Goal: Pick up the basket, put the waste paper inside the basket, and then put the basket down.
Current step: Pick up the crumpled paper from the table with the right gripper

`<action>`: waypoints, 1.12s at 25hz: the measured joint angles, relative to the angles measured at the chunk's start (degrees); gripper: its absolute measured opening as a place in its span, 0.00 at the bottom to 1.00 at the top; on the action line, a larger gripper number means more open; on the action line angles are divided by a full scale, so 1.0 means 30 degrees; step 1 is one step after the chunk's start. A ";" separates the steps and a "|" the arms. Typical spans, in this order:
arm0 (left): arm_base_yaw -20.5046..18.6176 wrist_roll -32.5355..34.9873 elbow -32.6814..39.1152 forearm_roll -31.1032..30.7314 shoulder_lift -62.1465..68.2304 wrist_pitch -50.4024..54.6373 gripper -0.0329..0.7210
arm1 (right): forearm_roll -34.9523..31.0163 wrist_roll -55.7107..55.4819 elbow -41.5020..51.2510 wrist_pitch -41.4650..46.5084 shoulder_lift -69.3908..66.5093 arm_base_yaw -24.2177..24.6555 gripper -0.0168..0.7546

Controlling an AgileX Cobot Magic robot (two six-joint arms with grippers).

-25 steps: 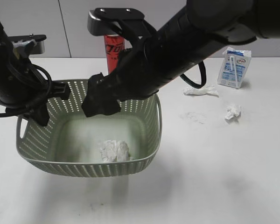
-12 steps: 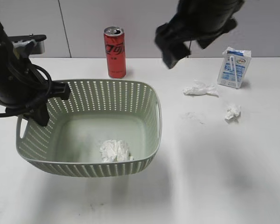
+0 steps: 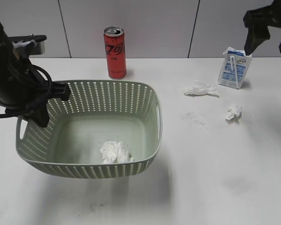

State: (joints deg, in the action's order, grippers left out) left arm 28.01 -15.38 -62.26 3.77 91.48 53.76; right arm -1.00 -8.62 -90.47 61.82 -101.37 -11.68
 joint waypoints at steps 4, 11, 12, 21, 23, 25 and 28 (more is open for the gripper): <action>0.0000 0.0000 0.0000 0.0000 0.0000 0.0000 0.05 | -0.1023 -0.0030 0.0475 -0.0645 -0.1737 0.1132 0.79; 0.0000 0.0000 0.0000 0.0000 0.0000 -0.0322 0.05 | -0.1245 -0.0386 0.0614 -0.2232 -0.5457 0.1174 0.79; 0.0000 0.0000 0.0000 0.0000 0.0000 -0.0336 0.05 | -0.1265 -0.0403 0.0614 -0.2296 -0.5976 0.1174 0.79; 0.0000 0.0000 0.0000 0.0000 0.0000 -0.0343 0.05 | -0.1265 -0.0414 0.0614 -0.3165 -0.8721 0.1174 0.78; 0.0000 0.0000 0.0000 0.0000 0.0000 -0.0358 0.05 | -0.1246 -0.0414 0.0614 -0.3181 -0.8822 0.1174 0.76; 0.0000 0.0000 0.0000 0.0000 0.0000 -0.0358 0.05 | -0.1246 -0.0414 0.0614 -0.3181 -0.8822 0.1174 0.71; 0.0000 0.0000 0.0000 0.0000 0.0000 -0.0358 0.05 | -0.1146 -0.0433 0.0614 -0.3181 -0.8844 0.1174 0.60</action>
State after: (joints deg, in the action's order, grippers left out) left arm 28.01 -15.38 -62.26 3.77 91.48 52.68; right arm -4.44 -9.92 -88.63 52.28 -127.91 -8.16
